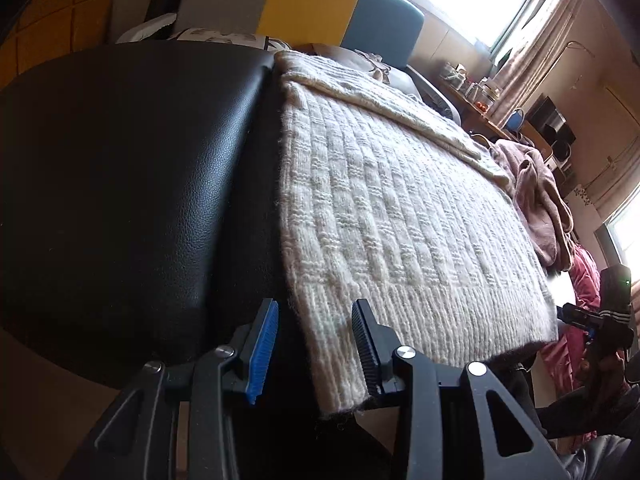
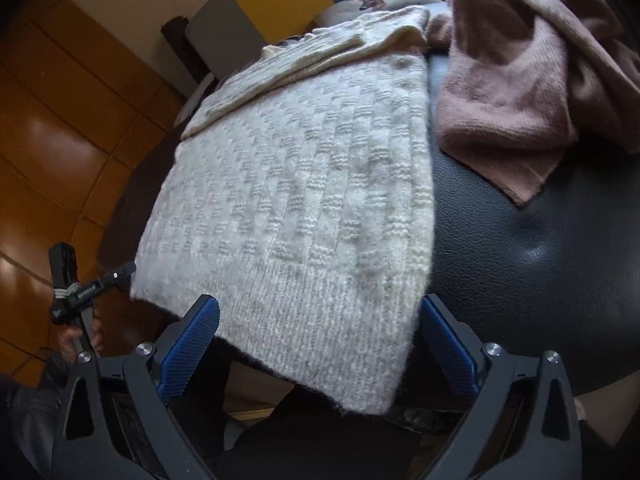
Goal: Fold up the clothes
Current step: 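Lower both open grippers to the sweater hem edge, then close the right gripper on the hem while the left gripper closes on the hem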
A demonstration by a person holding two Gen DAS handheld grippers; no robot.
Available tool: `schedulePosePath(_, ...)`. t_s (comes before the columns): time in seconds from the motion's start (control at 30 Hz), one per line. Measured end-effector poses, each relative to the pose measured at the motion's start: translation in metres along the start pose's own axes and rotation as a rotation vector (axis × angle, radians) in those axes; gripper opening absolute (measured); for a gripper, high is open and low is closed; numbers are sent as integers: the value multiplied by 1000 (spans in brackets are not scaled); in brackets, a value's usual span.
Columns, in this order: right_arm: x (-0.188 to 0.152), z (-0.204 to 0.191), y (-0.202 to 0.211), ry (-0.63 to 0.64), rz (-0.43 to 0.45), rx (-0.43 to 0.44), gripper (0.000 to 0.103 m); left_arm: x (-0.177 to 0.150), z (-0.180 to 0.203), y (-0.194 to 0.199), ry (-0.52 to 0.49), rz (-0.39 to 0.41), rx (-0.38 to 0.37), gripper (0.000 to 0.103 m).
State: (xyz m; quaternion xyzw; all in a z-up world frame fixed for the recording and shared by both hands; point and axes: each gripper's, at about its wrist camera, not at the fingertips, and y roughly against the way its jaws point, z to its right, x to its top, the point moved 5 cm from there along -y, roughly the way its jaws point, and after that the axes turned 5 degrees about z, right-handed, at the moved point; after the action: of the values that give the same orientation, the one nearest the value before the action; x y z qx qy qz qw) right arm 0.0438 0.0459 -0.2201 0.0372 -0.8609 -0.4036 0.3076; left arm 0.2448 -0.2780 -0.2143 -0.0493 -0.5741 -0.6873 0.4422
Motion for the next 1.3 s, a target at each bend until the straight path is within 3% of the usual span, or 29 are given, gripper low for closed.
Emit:
schedulePosePath(0.2,0,7,2,9,3,-26,64,0,3,-2,34,13,2,39)
schedulePosePath(0.43,0,15,3,-39,8,61,64,-2,-4,-1,183,11,-102,39)
schedulePosePath(0.63,2,13,1,-42,5,70,64,-4,-16,5,268,2,-144,38)
schedulePosePath(0.87,3,14,0,-56,-7,113,64,-7,-11,3,242,-3,-117,38)
schedulePosePath(1.03,5,8,-5,-42,-14,127,64,0,2,-6,258,-3,-182,38)
schedulePosePath(1.2,5,11,-4,-66,-19,152,65,-7,-9,-9,410,-6,-302,37)
schedulePosePath(1.3,5,16,-4,-107,-25,184,65,-12,-24,-10,497,-7,-330,27)
